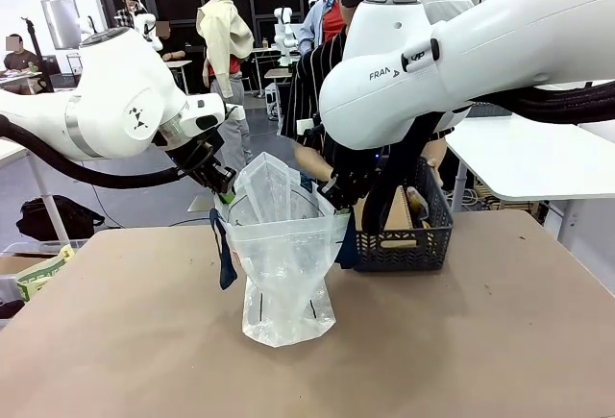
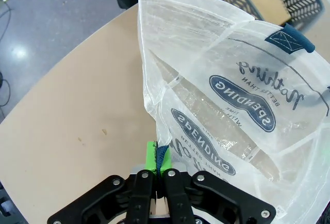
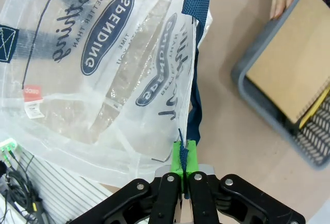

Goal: Transfer purchased items from the store into the shopping bag.
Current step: Move the Reusable shopping bag to the right side of the table.

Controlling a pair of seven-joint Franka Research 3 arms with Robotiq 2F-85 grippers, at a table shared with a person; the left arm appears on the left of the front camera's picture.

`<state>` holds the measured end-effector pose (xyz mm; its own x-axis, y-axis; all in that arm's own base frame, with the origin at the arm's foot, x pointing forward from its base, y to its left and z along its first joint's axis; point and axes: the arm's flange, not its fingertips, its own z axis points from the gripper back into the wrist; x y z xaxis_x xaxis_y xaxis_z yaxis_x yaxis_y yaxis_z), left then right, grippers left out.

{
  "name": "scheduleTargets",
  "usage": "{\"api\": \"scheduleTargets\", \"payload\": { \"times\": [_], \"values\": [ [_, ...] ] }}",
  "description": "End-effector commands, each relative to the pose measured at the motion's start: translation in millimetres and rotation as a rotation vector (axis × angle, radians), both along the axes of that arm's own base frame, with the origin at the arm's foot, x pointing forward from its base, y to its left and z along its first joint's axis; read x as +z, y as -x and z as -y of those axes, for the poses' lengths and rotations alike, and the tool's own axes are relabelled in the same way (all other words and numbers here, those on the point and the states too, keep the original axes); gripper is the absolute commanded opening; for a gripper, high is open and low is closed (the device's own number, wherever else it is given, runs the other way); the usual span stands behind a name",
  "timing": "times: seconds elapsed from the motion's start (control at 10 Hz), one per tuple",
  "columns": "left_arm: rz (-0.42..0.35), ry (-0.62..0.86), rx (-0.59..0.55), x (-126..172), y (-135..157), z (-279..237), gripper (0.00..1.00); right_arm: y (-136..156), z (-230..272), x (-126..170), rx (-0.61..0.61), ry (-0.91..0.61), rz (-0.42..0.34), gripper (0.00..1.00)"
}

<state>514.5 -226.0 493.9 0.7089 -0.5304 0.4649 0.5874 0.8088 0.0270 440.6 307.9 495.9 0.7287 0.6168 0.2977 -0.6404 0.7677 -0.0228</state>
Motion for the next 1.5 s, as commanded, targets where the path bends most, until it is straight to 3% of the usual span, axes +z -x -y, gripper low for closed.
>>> {"api": "scheduleTargets", "payload": {
  "times": [0.0, 1.4],
  "values": [
    [0.01, 0.002, 0.002, 1.4, -1.2, -1.5, 0.0, 2.2, 3.2, 0.6, -0.003, -0.008, 0.004, 0.0],
    [0.01, 0.002, 0.002, 1.4, -1.2, -1.5, 0.0, 2.2, 3.2, 0.6, -0.003, -0.008, 0.004, 0.0]
  ]
}}
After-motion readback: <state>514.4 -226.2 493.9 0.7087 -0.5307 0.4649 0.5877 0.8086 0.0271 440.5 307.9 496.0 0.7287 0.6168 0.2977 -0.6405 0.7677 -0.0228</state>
